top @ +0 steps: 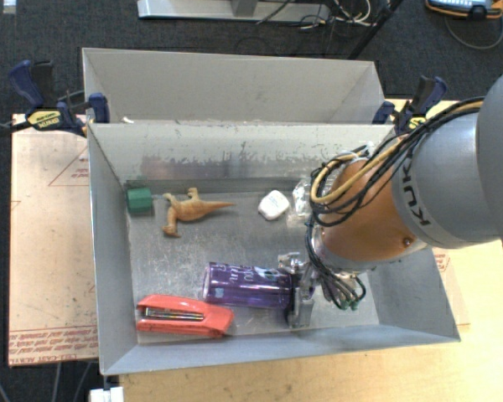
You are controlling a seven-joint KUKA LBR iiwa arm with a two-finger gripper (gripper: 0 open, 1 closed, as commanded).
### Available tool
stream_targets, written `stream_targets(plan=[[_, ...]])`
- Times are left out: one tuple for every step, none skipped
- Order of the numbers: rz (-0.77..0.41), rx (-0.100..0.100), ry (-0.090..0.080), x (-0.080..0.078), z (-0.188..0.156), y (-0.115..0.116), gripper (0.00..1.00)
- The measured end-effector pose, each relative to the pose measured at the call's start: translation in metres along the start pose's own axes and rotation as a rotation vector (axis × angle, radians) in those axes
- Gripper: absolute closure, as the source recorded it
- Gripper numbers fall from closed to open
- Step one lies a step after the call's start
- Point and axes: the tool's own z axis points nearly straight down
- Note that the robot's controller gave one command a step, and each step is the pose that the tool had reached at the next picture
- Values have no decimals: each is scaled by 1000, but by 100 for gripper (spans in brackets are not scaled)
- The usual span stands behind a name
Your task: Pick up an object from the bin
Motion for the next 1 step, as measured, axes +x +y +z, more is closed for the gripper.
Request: stream_targets(plan=[[24,-1,1,6,-98,-5,100]])
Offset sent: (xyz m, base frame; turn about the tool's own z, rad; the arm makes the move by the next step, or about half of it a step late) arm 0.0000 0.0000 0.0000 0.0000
